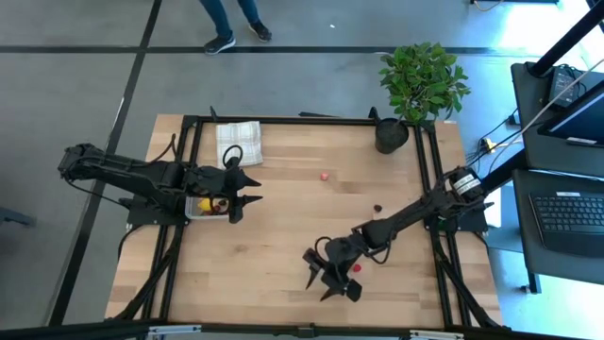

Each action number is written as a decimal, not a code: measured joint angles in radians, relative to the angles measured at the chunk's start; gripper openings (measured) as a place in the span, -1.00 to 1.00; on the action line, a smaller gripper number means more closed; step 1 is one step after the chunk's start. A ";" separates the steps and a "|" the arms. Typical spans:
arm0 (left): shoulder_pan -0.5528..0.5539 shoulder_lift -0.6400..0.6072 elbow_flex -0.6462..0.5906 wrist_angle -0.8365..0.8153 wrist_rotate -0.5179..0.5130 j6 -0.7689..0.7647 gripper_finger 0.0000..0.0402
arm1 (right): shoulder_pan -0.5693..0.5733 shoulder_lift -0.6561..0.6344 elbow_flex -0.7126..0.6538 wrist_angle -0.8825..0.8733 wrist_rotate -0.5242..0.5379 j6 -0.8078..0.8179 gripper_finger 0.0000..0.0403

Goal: Pick and placing Produce into tupperware
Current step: Put the bottom blue berry into the transparent bin

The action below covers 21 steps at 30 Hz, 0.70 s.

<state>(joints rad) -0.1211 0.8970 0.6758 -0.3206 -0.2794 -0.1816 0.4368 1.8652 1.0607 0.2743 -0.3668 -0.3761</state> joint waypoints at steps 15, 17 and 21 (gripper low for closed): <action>0.000 0.000 0.000 0.004 0.000 -0.002 -0.12 | 0.033 0.117 0.044 0.073 -0.029 -0.024 0.20; 0.000 0.000 -0.001 0.004 0.000 -0.002 -0.12 | 0.034 0.135 0.056 0.074 -0.029 -0.024 0.20; 0.000 0.000 -0.001 0.010 0.000 -0.003 -0.12 | 0.046 0.176 0.085 0.073 -0.028 -0.022 0.20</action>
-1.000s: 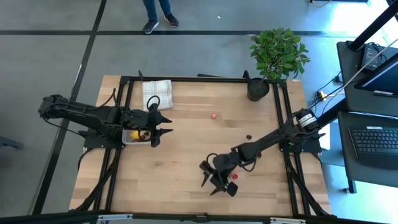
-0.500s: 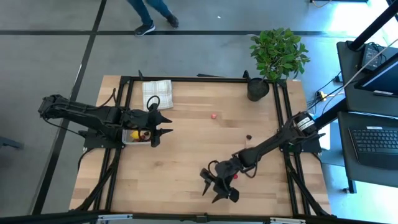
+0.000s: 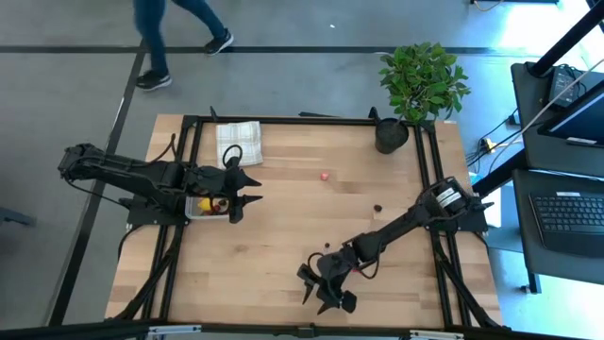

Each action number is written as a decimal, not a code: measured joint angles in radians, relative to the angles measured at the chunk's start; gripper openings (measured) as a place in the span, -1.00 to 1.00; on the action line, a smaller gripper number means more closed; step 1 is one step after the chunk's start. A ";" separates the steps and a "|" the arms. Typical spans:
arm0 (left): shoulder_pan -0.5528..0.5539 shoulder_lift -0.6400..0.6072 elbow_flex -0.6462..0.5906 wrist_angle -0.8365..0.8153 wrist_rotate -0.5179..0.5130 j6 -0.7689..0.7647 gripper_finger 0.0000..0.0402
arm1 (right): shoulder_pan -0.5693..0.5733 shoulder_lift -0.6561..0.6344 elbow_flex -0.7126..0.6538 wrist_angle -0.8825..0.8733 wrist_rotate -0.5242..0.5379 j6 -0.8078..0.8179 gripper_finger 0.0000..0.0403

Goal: Pick and placing Produce into tupperware
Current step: Put the bottom blue berry into the transparent bin

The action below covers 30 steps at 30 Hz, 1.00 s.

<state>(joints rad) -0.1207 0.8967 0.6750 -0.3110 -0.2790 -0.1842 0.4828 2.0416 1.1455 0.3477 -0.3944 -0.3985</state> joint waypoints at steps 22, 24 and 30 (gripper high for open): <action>0.004 0.000 0.000 -0.012 0.000 0.033 -0.12 | 0.033 0.139 0.191 -0.269 0.030 0.008 0.20; 0.010 0.000 0.000 -0.012 0.000 0.075 -0.12 | 0.037 0.139 0.191 -0.264 0.049 0.008 0.20; 0.036 0.000 0.000 -0.012 -0.001 0.109 -0.12 | 0.047 0.139 0.191 -0.230 0.087 0.070 0.20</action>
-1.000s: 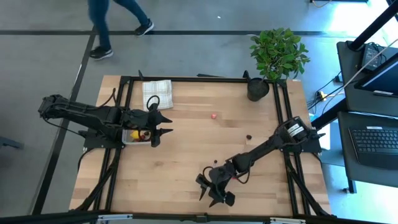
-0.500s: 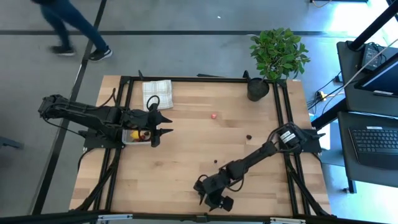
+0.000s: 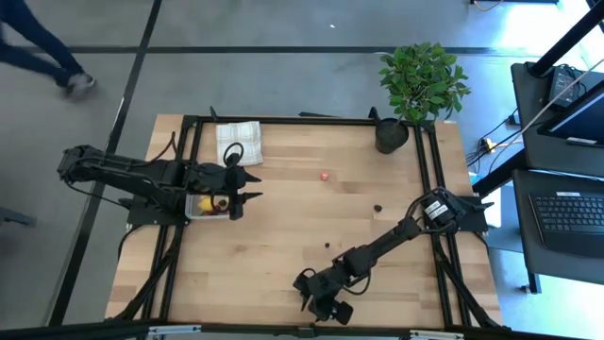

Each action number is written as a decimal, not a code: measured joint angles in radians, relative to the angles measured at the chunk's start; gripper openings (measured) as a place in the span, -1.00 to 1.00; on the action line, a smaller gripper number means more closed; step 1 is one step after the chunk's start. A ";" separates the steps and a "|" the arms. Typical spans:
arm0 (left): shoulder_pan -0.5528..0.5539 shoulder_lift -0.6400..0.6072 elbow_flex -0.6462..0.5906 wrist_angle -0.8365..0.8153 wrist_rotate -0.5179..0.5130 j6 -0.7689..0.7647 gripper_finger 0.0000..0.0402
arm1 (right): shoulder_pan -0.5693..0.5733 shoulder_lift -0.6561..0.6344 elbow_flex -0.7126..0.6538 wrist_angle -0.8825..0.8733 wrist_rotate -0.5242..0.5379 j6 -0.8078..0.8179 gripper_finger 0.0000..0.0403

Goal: Pick and placing Produce into tupperware
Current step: Put the bottom blue berry into the transparent bin

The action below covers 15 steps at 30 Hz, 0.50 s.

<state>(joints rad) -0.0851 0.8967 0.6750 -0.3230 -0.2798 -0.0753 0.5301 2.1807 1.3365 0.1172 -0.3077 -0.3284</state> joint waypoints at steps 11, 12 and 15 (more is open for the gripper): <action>0.009 0.000 0.000 0.000 0.000 0.000 -0.12 | 0.022 0.000 0.000 0.036 0.050 0.019 0.20; 0.009 0.000 0.000 0.000 0.000 0.000 -0.12 | 0.023 0.000 0.000 0.037 0.051 0.030 0.20; 0.009 0.000 0.000 0.000 0.000 0.000 -0.12 | 0.027 0.002 0.000 0.043 0.053 0.040 0.20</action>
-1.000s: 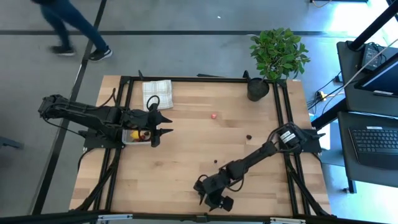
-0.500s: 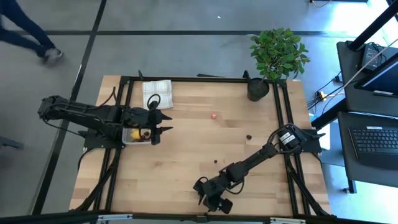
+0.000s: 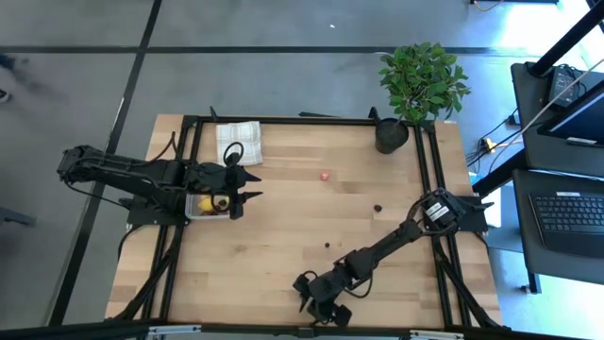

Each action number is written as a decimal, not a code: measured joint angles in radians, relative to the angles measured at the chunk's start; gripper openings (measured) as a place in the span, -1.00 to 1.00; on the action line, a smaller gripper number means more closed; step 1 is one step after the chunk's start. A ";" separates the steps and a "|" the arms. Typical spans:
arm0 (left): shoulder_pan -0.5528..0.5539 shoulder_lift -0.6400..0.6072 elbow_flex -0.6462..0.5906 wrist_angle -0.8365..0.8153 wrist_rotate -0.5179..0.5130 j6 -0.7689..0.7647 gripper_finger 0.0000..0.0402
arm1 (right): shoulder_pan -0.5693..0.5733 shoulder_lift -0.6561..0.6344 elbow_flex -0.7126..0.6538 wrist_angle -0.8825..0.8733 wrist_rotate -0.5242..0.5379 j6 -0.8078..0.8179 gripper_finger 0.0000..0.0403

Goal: Pick and placing Produce into tupperware
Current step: Put the bottom blue berry into the transparent bin

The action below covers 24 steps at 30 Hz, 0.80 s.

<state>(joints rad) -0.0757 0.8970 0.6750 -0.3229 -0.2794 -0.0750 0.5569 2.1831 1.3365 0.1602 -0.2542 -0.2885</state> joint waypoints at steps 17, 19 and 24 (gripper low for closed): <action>-0.003 0.000 0.000 0.000 0.008 -0.002 -0.12 | 0.034 0.055 0.054 -0.012 -0.008 0.071 0.14; -0.003 0.001 0.000 0.000 0.008 -0.002 -0.12 | 0.037 0.055 0.054 -0.010 -0.007 0.071 0.08; -0.003 0.000 0.000 0.000 0.008 -0.024 -0.12 | 0.040 0.062 0.054 -0.006 -0.009 0.072 -0.12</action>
<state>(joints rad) -0.0788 0.8975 0.6750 -0.3233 -0.2714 -0.0987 0.5972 2.2454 1.3903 0.1544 -0.2636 -0.2169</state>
